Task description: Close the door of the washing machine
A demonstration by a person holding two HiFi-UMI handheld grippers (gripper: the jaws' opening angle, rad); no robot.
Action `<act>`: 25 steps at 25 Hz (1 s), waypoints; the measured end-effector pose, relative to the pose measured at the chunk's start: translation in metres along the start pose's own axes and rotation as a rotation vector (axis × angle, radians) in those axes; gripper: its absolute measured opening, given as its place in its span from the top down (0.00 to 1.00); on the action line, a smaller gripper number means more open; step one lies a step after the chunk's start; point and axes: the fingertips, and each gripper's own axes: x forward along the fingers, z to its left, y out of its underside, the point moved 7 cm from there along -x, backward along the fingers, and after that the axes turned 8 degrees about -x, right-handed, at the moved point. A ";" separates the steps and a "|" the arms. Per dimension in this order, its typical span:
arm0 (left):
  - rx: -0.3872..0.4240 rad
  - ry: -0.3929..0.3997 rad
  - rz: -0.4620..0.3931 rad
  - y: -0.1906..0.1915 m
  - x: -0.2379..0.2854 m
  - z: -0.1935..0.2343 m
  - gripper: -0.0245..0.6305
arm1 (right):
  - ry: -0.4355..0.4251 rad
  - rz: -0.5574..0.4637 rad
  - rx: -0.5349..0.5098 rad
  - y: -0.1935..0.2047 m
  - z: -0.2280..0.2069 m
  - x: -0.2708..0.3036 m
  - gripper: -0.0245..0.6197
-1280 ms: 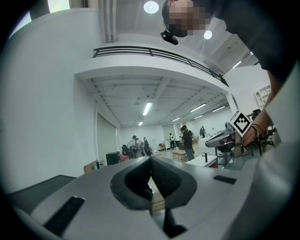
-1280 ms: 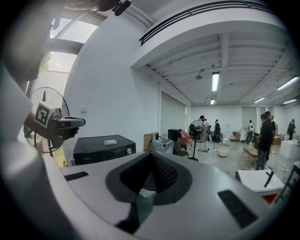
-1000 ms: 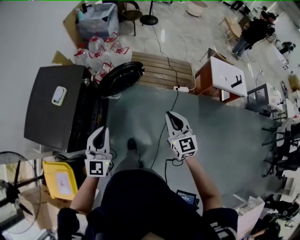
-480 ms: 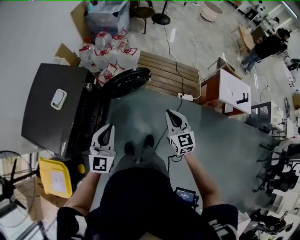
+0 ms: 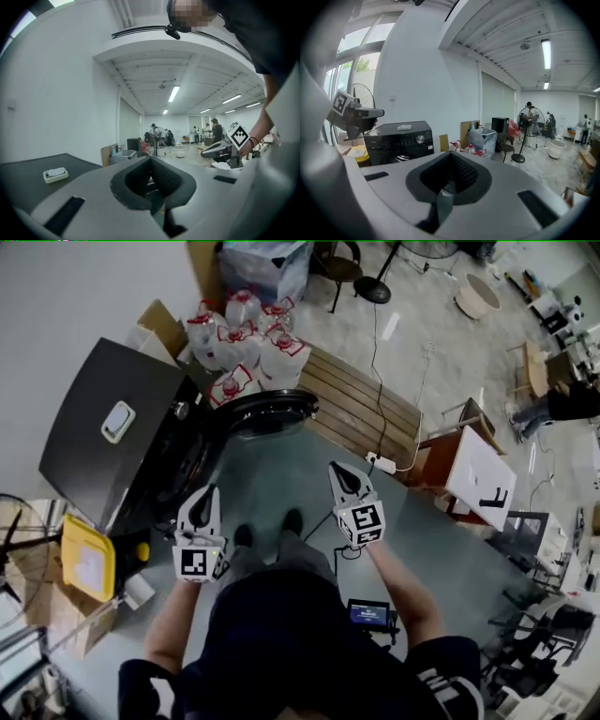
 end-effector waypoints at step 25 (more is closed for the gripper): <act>-0.011 -0.252 0.008 0.042 0.008 0.034 0.93 | -0.154 0.149 -0.205 0.063 -0.071 0.169 0.93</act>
